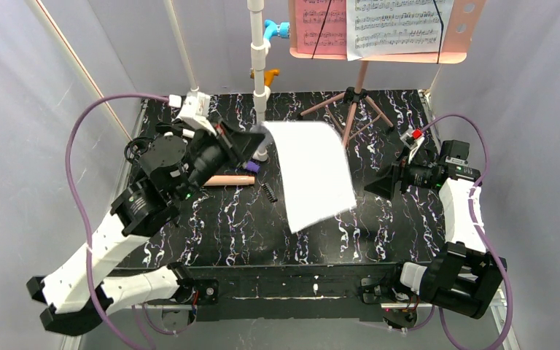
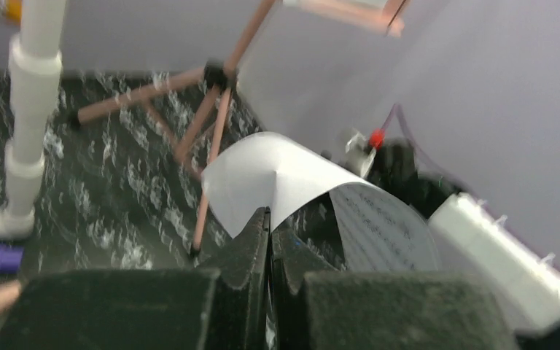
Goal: Pack up the instrument practice props
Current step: Pick up the sheet music from the music stand, then place the sheet music at the center of the board.
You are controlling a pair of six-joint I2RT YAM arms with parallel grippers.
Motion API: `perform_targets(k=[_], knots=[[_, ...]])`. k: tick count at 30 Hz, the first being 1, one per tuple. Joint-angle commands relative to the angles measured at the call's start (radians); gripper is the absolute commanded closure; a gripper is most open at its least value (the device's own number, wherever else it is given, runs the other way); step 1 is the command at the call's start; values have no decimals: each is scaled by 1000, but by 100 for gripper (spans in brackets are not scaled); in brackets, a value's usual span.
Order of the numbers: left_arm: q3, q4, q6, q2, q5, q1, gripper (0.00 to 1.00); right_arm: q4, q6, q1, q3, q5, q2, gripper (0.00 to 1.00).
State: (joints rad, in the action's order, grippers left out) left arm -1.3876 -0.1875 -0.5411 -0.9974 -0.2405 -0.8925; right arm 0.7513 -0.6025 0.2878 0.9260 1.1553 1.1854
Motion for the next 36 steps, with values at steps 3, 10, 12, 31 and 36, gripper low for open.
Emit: perform_targets(k=[3, 10, 12, 31, 36], knots=[[185, -523, -179, 69, 455, 318, 100, 23, -17, 5, 38, 16, -18, 0], [386, -570, -273, 19, 854, 543, 100, -16, 18, 4, 9, -3, -44, 0], [429, -562, -317, 45, 868, 566, 100, -20, 19, 4, 2, -8, -51, 0], [407, -659, -442, 343, 433, 708, 100, -54, 7, 4, -29, 16, -26, 0], [237, -594, -287, 56, 519, 706, 100, 14, -59, 4, -20, 2, -10, 0]])
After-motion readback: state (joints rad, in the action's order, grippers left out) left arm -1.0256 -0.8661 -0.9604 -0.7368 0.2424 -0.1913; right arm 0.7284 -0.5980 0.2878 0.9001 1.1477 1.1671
